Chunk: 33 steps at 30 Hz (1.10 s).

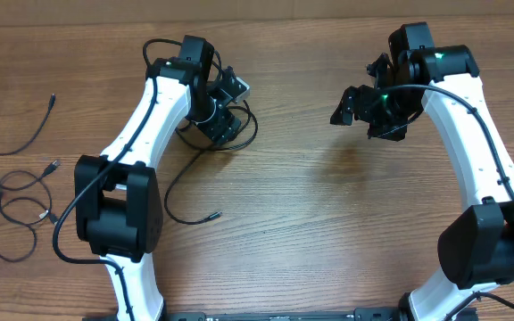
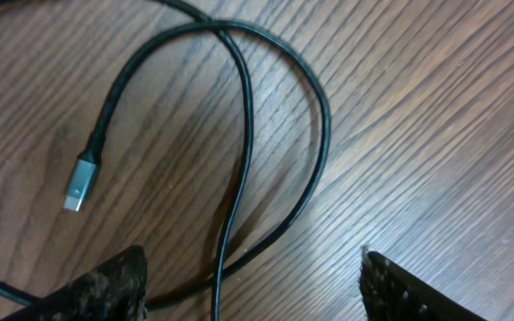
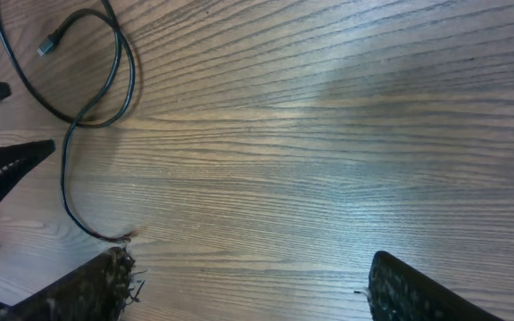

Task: Untangle cables
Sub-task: 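Lower the left gripper onto the last cable and grasp it, then carry the last cable left and release it with the others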

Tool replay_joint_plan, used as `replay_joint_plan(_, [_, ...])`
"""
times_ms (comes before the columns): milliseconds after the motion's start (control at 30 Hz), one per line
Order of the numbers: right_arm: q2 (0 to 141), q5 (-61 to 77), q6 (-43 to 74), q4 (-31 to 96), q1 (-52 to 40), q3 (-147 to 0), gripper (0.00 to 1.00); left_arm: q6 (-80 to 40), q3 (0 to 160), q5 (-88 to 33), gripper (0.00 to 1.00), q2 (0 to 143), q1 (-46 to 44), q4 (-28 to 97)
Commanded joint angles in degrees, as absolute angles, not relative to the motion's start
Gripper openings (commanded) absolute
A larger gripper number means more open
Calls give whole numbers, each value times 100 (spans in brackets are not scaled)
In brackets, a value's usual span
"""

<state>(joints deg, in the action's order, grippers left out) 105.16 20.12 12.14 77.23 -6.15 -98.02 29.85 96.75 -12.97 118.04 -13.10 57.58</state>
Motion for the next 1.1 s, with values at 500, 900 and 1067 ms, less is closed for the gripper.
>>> replay_joint_plan(500, [10427, 1949, 1188, 7706, -637, -9830, 83, 3081, 9756, -1162, 65, 12840, -1402, 5870])
replay_joint_plan(900, [10427, 1881, 1184, 7708, -637, -9830, 83, 2792, 9754, -1138, 34, 13246, -1452, 5894])
replay_joint_plan(1067, [10427, 1800, 1186, 7712, -637, -9830, 83, 2388, 9756, -797, 9, 13249, -1476, 5894])
